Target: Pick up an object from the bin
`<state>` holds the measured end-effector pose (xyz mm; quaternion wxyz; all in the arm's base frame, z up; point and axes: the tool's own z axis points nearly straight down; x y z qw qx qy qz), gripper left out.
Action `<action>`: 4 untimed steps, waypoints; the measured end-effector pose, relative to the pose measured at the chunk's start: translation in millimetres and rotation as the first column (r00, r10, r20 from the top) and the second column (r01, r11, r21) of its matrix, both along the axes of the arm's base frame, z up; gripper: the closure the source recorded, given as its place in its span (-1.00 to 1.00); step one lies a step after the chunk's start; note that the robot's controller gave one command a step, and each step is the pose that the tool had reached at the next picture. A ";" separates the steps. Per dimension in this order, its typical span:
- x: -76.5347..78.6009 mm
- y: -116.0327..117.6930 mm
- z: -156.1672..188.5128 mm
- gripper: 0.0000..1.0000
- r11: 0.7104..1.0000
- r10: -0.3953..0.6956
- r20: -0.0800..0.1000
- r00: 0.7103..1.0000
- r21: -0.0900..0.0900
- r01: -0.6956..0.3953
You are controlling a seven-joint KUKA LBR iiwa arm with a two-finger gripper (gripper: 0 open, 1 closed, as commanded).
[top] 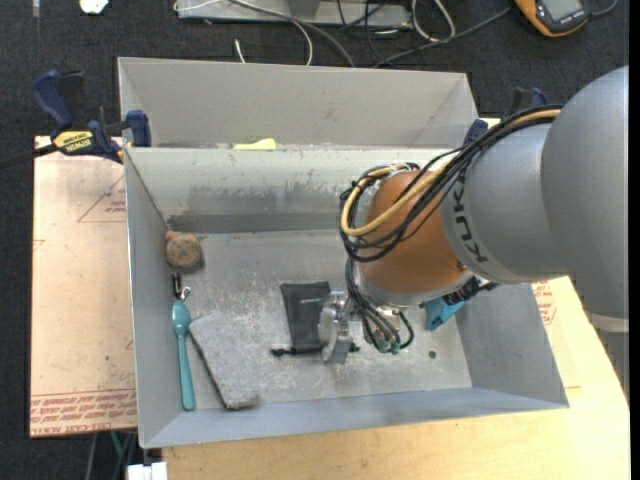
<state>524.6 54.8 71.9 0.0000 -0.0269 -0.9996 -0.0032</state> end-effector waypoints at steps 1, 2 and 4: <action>-0.9 0.0 13.5 1.00 1.000 -0.001 -0.001 1.000 0.000 0.001; -2.1 0.0 40.0 1.00 1.000 -0.001 -0.006 1.000 0.000 0.001; -1.0 0.2 136.0 1.00 1.000 -0.001 -0.003 1.000 0.001 0.001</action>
Offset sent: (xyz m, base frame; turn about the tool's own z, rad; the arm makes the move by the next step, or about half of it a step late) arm -0.0009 0.0000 0.0787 0.0007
